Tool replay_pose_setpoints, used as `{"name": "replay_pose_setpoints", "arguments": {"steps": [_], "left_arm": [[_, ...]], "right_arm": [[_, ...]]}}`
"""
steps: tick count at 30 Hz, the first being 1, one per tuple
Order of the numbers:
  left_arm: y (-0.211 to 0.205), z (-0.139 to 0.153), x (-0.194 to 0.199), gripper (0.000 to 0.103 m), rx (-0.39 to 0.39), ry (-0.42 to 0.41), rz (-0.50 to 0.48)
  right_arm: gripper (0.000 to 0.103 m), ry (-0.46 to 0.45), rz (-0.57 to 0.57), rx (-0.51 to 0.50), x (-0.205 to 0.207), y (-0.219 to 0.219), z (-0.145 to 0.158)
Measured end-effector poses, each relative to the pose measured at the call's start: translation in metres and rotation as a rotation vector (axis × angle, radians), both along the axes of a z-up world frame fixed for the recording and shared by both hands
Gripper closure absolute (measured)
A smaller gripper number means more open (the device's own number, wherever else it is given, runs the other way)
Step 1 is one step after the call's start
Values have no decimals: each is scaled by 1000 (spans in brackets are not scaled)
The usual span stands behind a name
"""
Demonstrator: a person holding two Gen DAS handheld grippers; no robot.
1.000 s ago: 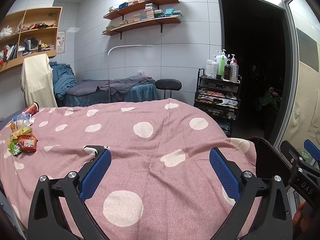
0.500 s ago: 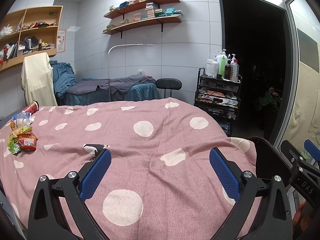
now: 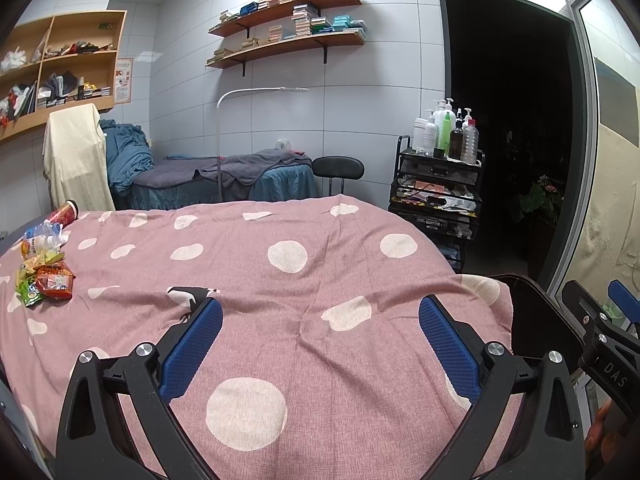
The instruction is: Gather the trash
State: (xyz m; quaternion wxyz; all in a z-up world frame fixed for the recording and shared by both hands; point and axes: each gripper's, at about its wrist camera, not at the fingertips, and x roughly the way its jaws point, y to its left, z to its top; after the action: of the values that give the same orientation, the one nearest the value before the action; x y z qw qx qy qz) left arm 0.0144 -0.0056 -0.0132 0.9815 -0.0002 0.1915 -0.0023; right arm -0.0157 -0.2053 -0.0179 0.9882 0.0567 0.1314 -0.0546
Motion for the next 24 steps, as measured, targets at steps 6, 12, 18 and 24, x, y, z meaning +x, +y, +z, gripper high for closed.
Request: {"name": "replay_pose_setpoints", "arguments": {"steps": [6,12,18,24], "left_arm": [[0,0,0,5,0,0,0],[0,0,0,5,0,-1,1],[-1,-6,-2,5,-1,19,-3],[0,-6,-5,5,-18,17,4]], "right_arm": [[6,0,0,-1,0,0,0],[6,-1,-2,0,0,1,-1],[6,-1,-3,1,1,2,-2],[6,-2,-5,5,1,3,-3]]}}
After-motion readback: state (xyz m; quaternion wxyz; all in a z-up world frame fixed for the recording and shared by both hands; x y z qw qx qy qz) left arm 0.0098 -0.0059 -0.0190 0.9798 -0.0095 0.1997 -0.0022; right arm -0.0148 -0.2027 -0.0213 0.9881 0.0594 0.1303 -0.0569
